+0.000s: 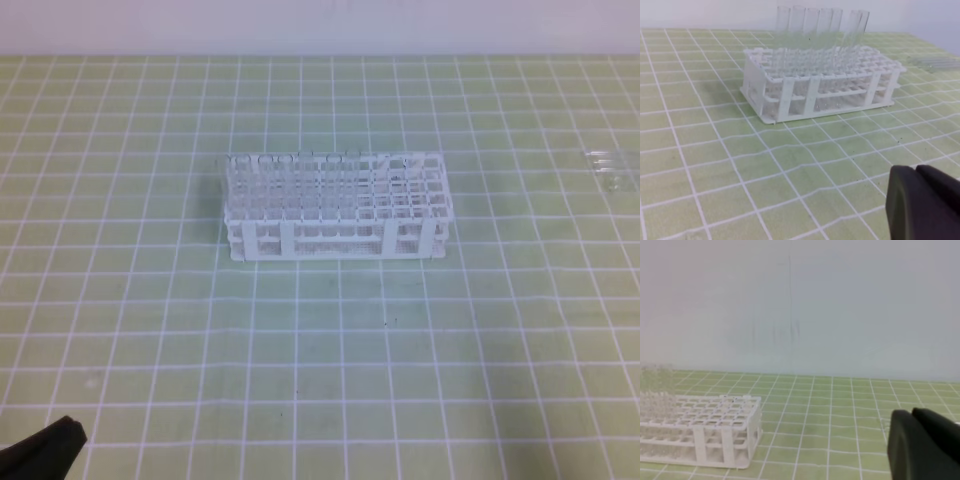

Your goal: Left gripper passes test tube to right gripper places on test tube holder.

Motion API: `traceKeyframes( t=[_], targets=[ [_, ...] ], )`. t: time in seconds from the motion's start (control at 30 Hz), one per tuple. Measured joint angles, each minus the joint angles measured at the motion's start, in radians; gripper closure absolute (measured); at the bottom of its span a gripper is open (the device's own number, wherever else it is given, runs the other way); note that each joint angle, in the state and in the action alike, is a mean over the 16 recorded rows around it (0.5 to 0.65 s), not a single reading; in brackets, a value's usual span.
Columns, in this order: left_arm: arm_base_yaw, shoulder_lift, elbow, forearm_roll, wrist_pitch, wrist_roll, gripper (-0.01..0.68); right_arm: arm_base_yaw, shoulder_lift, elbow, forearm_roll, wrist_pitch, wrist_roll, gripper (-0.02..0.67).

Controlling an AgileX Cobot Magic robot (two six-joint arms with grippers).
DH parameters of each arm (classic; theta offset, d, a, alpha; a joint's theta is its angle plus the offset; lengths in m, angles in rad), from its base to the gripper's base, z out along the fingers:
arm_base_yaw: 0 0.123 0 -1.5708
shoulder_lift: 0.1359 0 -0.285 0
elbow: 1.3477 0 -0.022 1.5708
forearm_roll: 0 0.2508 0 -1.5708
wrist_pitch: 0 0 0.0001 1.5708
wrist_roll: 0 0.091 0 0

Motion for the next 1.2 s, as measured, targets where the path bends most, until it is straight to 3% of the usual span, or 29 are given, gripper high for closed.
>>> traceKeyframes(
  t=[0.2,0.7,1.2],
  targets=[
    [0.000,0.000,-0.001,0.000,0.012,0.000,0.675,0.000,0.000,0.000,-0.045,0.014,0.023,0.665],
    [0.000,0.000,0.000,0.000,0.029,0.000,0.675,0.000,0.002,0.004,-0.320,0.214,0.326,0.665],
    [0.000,0.000,0.002,0.000,0.029,0.000,0.675,0.000,0.002,0.044,-0.310,0.254,0.344,0.665]
  ],
)
